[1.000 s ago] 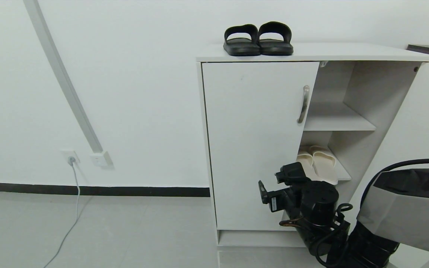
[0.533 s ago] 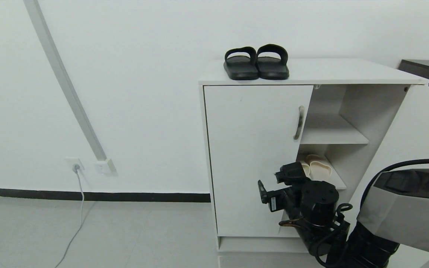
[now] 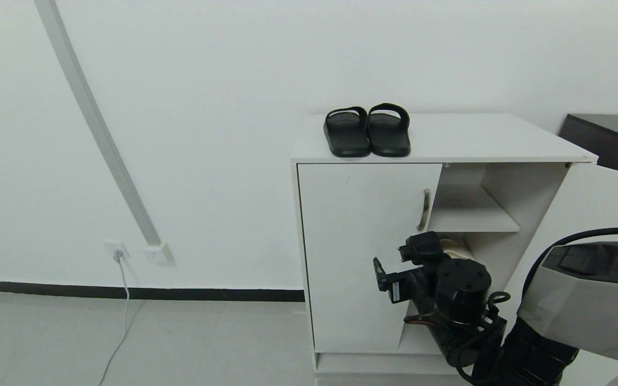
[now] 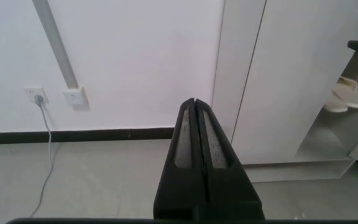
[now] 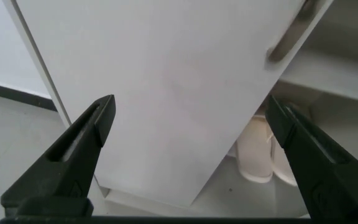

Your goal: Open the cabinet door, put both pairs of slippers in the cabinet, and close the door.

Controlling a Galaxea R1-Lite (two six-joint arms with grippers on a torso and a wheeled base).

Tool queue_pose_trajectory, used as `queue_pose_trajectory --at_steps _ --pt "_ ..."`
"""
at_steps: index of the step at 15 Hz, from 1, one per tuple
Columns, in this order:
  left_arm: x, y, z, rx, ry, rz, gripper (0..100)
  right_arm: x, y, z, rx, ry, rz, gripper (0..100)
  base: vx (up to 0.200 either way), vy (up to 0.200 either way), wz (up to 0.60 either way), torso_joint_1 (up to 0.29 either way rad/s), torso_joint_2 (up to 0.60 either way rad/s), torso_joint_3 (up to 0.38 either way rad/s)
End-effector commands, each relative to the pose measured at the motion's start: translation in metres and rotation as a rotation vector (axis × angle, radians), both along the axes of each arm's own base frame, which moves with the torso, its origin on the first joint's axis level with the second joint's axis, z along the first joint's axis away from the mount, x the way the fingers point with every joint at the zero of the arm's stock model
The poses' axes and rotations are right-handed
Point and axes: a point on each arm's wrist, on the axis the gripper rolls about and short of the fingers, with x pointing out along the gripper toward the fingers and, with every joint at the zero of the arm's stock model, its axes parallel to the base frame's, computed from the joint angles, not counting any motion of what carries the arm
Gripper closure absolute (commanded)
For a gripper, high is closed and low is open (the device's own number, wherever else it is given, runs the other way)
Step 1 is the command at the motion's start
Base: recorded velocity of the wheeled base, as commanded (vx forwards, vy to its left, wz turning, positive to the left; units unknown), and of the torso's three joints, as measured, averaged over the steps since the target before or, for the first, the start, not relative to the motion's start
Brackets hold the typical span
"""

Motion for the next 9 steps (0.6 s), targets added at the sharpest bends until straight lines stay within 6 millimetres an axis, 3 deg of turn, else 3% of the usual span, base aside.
queue_pose_trajectory --at_steps 1,9 --pt "0.0001 0.0 0.0 0.0 0.001 0.0 100 -0.0003 -0.0002 0.0015 0.002 -0.003 0.0 0 0.0 0.0 0.0 0.159 -0.49 -0.31" --pt "0.0001 0.0 0.0 0.0 0.001 0.0 100 -0.0003 -0.0002 0.0015 0.002 -0.003 0.0 0 0.0 0.0 0.0 0.199 -0.51 -0.314"
